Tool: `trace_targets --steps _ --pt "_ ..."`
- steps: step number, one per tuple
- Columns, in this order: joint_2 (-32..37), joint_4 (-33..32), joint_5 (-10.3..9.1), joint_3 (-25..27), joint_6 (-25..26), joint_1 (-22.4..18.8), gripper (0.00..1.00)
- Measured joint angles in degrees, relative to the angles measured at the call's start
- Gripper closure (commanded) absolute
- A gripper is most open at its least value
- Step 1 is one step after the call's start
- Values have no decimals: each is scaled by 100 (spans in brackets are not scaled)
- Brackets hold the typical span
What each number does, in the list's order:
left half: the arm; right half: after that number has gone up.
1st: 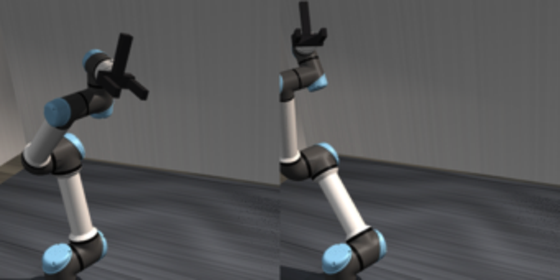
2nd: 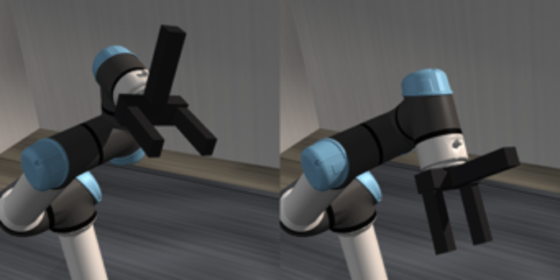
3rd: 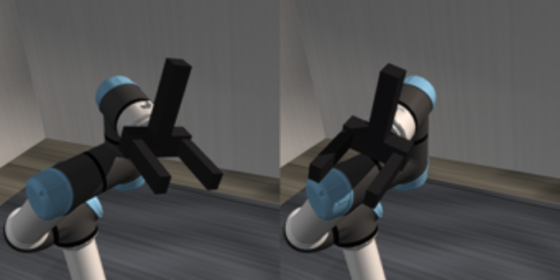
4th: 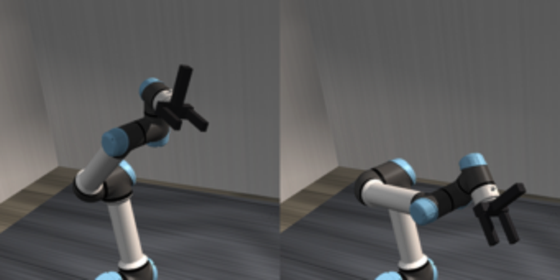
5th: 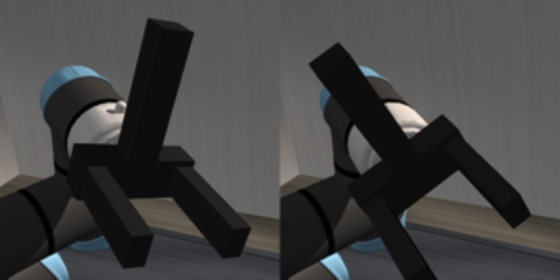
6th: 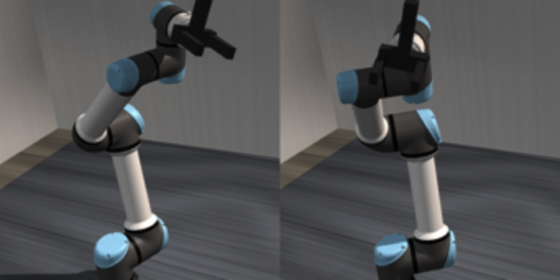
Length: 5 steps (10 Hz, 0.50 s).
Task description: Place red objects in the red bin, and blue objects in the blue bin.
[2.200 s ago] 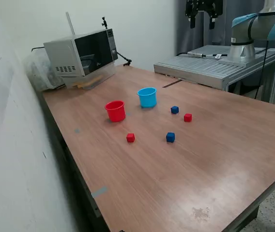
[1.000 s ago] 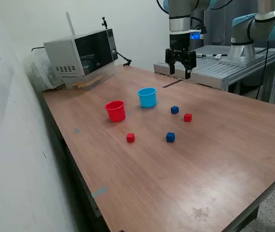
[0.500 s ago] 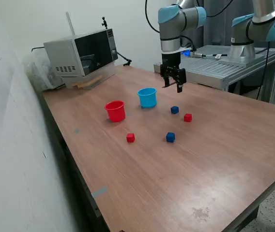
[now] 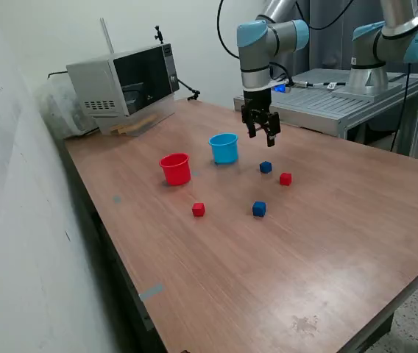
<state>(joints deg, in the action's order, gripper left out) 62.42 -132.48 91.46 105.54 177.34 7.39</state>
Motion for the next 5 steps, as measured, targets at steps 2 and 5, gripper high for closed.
trace_targets --steps 2,5 --pt "10 -25 44 128 -121 -38 0" --pt "66 -77 63 297 -307 -375 0"
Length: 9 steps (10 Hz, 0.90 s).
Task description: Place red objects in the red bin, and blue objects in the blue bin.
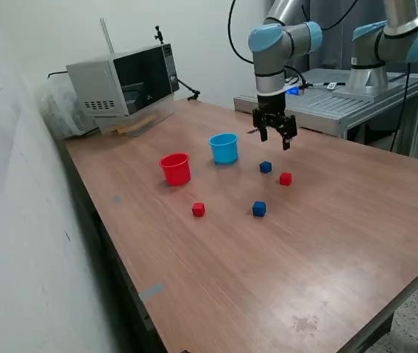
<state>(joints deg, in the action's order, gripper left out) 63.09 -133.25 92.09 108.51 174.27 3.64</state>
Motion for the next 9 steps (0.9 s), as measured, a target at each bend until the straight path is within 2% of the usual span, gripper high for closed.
trace_targets --steps 4,9 --pt "103 -12 -14 15 -67 -418 0" --pt "49 -132 -74 -181 -70 -483 0"
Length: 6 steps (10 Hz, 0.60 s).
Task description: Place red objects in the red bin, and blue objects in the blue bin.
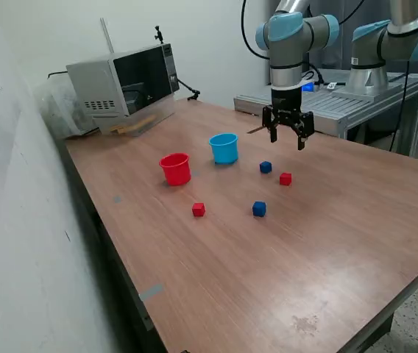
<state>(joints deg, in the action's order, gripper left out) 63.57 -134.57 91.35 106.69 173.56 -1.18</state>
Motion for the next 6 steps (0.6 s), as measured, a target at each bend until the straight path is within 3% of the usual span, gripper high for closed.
trace_targets --steps 6 --pt "-214 -242 -41 -199 2 53 0"
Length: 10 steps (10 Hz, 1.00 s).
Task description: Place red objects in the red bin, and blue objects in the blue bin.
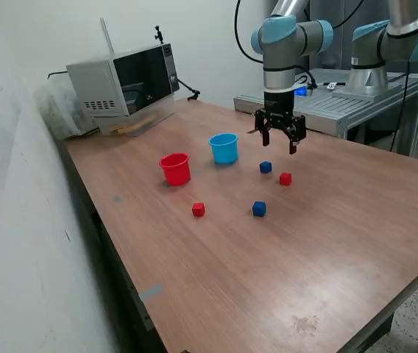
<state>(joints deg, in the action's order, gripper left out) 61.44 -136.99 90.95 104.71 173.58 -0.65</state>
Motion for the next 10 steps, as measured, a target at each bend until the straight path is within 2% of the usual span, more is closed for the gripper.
trace_targets --steps 6,10 --pt "-216 -106 0 -149 -7 103 0" --pt "-299 -150 2 -191 -8 345 0"
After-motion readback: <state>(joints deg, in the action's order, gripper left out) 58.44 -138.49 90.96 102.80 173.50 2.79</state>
